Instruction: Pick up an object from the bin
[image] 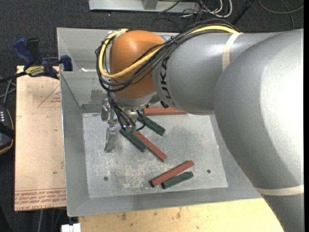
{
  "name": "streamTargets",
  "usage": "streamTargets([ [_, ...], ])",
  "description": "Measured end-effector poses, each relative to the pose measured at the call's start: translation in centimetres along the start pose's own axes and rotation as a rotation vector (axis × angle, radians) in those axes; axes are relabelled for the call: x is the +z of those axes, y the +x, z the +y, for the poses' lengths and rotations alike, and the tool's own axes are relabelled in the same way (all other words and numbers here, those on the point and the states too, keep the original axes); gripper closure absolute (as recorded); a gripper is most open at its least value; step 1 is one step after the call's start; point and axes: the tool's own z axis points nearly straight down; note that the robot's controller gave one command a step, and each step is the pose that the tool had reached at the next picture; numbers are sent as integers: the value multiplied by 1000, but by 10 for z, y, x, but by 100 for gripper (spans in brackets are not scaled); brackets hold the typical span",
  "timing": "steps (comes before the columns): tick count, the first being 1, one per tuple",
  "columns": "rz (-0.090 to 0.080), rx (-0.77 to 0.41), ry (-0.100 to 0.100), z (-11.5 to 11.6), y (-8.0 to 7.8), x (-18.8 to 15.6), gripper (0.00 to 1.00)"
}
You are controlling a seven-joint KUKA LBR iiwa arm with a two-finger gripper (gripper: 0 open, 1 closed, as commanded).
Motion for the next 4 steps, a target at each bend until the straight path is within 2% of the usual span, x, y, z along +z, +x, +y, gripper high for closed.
streamTargets([
  [1, 0, 0, 0, 0, 0, 0, 0],
  [2, -7, -73, -2, -27, -22, 45, 0],
  [3, 4, -314, 2, -46, -3, 66, 0],
  [4, -1, -496, -1, -88, -3, 69, 0],
])
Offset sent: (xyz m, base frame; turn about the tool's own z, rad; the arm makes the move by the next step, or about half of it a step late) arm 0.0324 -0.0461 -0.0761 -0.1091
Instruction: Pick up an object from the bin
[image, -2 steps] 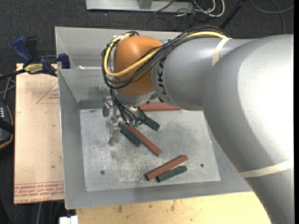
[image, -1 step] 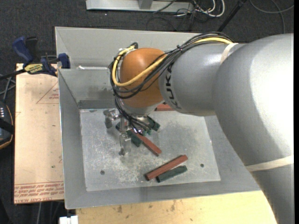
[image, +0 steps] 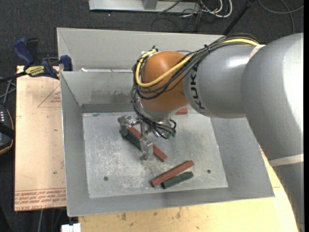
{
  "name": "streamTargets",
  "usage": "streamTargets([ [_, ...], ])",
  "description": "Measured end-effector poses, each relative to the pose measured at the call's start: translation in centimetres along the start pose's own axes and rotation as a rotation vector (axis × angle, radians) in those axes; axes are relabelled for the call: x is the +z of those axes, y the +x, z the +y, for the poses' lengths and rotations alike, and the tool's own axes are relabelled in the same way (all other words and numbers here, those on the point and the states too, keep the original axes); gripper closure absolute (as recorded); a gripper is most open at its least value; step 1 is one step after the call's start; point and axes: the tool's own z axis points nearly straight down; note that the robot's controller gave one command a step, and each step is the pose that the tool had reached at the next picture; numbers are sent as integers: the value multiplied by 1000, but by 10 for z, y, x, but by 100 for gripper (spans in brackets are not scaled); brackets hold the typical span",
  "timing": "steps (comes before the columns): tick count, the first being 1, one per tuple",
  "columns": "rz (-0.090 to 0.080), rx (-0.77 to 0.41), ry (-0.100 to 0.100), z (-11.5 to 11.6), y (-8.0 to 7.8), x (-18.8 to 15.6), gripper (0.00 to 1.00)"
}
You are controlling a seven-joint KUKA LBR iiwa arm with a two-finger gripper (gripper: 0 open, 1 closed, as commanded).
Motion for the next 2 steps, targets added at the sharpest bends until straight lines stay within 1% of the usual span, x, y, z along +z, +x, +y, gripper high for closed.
streamTargets([
  [1, -2, 37, 2, -44, 5, 1, 0],
  [2, -3, -20, 4, -54, -19, 13, 0],
])
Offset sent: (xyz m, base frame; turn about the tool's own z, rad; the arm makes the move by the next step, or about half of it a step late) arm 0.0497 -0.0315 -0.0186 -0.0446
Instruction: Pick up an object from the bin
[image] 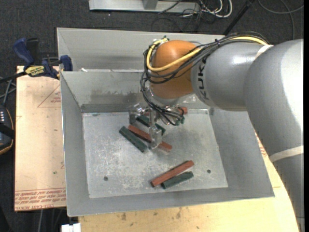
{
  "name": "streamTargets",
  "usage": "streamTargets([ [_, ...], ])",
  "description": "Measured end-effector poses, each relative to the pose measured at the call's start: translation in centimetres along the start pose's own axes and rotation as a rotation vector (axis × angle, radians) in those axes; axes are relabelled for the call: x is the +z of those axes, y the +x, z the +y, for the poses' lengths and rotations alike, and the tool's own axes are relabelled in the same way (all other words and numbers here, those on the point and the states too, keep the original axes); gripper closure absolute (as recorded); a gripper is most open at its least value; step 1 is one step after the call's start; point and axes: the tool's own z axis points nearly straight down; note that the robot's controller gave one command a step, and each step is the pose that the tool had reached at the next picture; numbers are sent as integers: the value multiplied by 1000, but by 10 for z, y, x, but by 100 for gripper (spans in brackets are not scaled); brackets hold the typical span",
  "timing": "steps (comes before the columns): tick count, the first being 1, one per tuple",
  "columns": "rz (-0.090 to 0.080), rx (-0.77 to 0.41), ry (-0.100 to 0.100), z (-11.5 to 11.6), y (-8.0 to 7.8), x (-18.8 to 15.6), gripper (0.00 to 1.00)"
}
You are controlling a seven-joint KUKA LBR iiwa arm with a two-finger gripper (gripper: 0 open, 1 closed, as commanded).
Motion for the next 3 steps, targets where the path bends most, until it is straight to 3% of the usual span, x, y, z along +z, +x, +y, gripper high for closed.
streamTargets([
  [1, 2, 122, -2, 15, 9, 3, 0],
  [2, 1, 110, -2, 32, 32, 2, 100],
  [3, 1, 71, -3, 30, 30, 3, 100],
])
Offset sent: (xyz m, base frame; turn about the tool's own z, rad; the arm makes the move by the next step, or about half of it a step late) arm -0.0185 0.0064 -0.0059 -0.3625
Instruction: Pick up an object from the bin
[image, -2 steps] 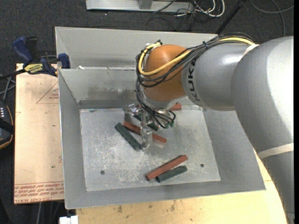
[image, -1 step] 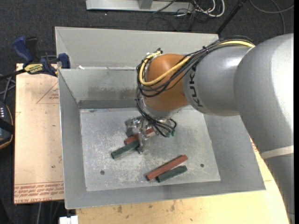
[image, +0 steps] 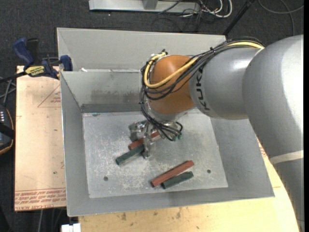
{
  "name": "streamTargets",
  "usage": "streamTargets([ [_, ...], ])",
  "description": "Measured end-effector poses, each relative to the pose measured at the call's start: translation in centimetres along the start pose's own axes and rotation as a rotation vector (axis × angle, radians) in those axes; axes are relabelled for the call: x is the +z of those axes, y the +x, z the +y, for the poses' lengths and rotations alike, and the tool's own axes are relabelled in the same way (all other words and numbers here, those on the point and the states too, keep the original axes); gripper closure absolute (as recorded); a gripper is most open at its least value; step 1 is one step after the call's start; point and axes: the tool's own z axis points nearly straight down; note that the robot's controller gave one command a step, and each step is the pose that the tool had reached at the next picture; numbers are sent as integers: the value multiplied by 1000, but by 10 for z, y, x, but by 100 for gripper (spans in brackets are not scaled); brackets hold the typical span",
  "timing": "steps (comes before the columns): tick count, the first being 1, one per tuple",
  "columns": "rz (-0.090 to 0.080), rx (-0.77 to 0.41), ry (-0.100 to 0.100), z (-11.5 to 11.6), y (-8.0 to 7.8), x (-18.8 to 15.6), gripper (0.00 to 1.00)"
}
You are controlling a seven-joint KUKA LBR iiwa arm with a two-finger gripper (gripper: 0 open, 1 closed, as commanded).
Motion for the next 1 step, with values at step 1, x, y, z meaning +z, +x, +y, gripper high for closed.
streamTargets([
  [1, -5, -194, 4, -19, 13, -167, 100],
])
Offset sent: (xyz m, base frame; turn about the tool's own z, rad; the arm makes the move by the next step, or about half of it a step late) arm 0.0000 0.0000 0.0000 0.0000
